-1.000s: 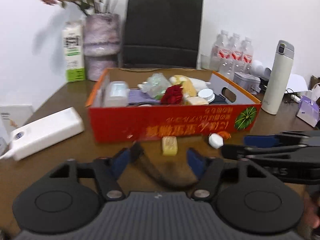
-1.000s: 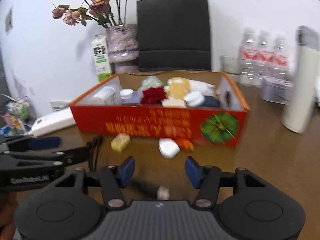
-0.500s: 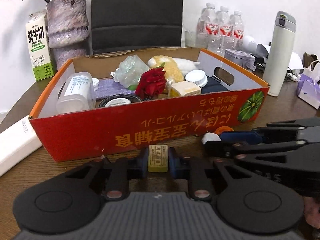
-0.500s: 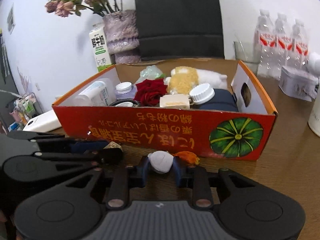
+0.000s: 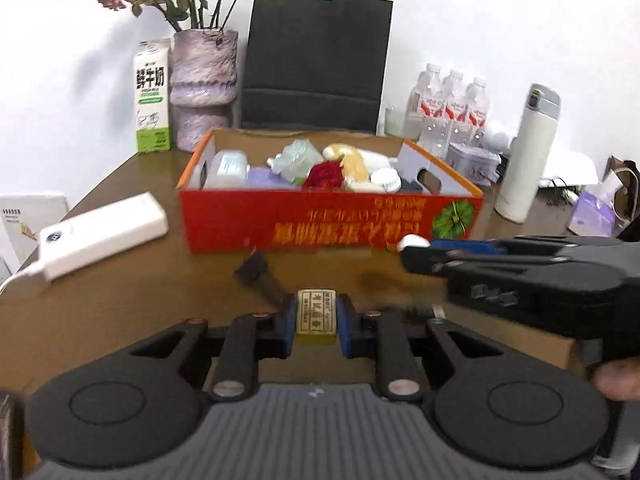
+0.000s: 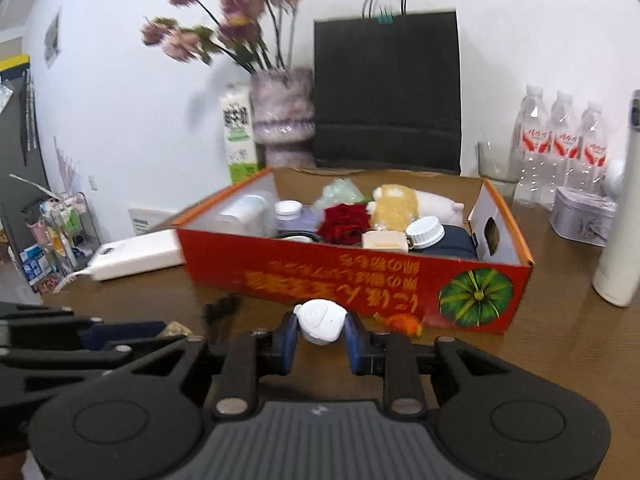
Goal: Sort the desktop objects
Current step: 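Grasp the small yellow block with the left tool while the right tool grasps a white piece, then carry the yellow block and white piece over the box and release them inside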
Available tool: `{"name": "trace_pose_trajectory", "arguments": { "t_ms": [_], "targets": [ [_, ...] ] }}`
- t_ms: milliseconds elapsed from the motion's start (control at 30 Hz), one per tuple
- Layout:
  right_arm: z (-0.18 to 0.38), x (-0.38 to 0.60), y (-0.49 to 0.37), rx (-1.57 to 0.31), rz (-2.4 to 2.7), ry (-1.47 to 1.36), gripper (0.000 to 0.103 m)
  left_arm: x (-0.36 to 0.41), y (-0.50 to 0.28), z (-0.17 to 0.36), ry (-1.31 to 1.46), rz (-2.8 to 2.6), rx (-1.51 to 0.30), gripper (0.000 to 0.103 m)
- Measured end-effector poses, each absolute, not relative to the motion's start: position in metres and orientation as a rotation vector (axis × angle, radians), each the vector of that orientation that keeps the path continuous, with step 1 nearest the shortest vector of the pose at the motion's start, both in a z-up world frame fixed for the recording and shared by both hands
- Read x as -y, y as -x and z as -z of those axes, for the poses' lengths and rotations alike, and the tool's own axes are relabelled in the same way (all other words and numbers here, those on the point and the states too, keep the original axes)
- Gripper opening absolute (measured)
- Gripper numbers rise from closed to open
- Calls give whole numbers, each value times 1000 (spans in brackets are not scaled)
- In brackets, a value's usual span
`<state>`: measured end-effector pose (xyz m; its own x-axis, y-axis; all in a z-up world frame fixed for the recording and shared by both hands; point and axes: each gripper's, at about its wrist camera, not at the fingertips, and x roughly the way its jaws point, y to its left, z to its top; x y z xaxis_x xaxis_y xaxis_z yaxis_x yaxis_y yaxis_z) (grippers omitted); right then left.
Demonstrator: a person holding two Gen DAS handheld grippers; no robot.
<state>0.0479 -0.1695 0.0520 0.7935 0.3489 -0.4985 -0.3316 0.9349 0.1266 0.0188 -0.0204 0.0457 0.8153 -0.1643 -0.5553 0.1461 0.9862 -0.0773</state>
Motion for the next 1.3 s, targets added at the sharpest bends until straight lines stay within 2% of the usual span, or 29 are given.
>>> {"name": "trace_pose_trajectory", "arguments": {
  "t_ms": [100, 333, 533, 733, 900, 1067, 1200, 1233, 1300],
  "targets": [
    [-45, 176, -13, -584, -361, -102, 24, 17, 6, -37, 12, 162, -616, 21],
    [-30, 179, 42, -656, -339, -47, 24, 9, 39, -32, 27, 177, -630, 21],
    [-62, 183, 48, -576, -345, -54, 24, -5, 31, -67, 54, 232, -546, 21],
    [-113, 180, -21, -476, -367, -75, 24, -16, -55, -117, 40, 266, -508, 21],
    [-135, 176, -114, -503, -384, -146, 24, -7, -152, -116, 24, 260, -600, 21],
    [-119, 168, -195, -652, -404, -205, 24, -5, -213, -102, 51, 287, -668, 22],
    [-88, 163, -230, -750, -369, -224, 24, -3, -230, -75, -16, 282, -705, 22],
    [-81, 162, -233, -763, -377, -218, 25, -3, -232, -67, -12, 284, -720, 23],
    [-71, 159, -234, -786, -375, -219, 26, -7, -235, -59, -10, 297, -732, 36]
  ]
}}
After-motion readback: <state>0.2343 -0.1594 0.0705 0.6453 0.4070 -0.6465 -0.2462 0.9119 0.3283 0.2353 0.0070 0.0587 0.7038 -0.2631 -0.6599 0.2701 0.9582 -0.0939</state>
